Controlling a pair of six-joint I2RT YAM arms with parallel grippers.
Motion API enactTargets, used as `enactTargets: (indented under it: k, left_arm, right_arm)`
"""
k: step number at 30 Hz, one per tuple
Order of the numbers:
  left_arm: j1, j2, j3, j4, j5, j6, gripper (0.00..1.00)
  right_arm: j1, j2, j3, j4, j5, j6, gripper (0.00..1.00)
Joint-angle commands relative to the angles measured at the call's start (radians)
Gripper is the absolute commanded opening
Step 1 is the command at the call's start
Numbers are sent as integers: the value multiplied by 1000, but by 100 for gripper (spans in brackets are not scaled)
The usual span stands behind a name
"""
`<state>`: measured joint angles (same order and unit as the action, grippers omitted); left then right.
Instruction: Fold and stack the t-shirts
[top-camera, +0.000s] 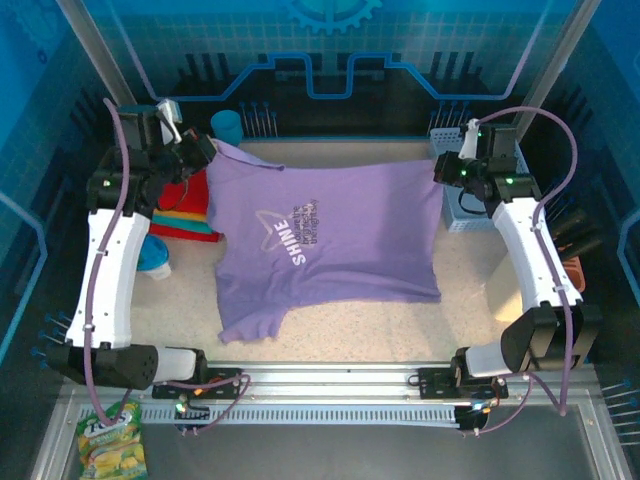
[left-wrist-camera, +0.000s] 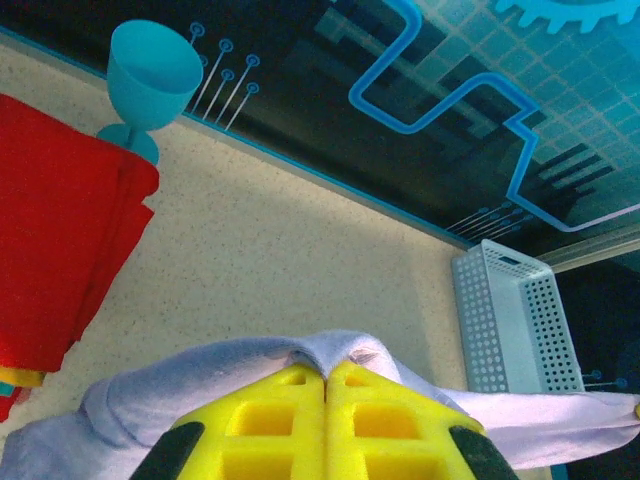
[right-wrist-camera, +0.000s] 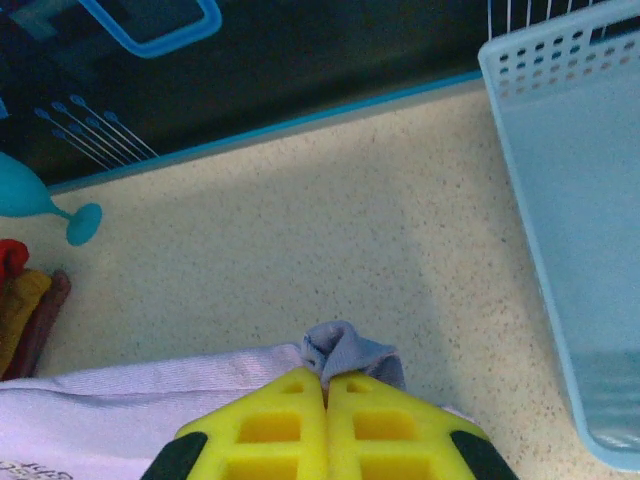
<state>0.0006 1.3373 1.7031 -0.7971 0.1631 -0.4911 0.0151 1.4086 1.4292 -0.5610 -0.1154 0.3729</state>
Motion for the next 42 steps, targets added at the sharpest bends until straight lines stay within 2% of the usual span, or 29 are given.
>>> enactTargets:
  k: [1, 7, 13, 19, 21, 24, 28, 32, 38, 42]
  left_arm:
    - [23, 35, 28, -44, 50, 31, 0]
    - [33, 60, -49, 19, 81, 14, 0]
    - [35, 127, -115, 114, 131, -23, 0]
    - [39, 267, -96, 199, 174, -53, 0]
    - [39, 299, -109, 289, 204, -84, 0]
    - [42, 338, -106, 375, 226, -107, 0]
    - [56, 363, -116, 412, 276, -112, 0]
    - [67, 307, -239, 435, 269, -73, 0]
    - [115, 175, -539, 532, 285, -56, 0]
    - [131, 109, -675, 569, 307, -36, 0]
  right_arm:
    - [-24, 21, 56, -38, -22, -20, 0]
    - [-27, 35, 36, -47, -16, -17, 0]
    - [-29, 125, 52, -32, -24, -20, 0]
    - [-29, 255, 109, 30, -54, 3, 0]
    - [-30, 292, 128, 66, -74, 3, 0]
    - [-29, 317, 129, 123, -81, -8, 0]
    - [-29, 332, 118, 101, -63, -36, 0]
    - [-31, 300, 5, 122, -38, -47, 0]
    - [-45, 260, -154, 145, -12, -62, 0]
    - [-61, 262, -218, 148, -11, -50, 0]
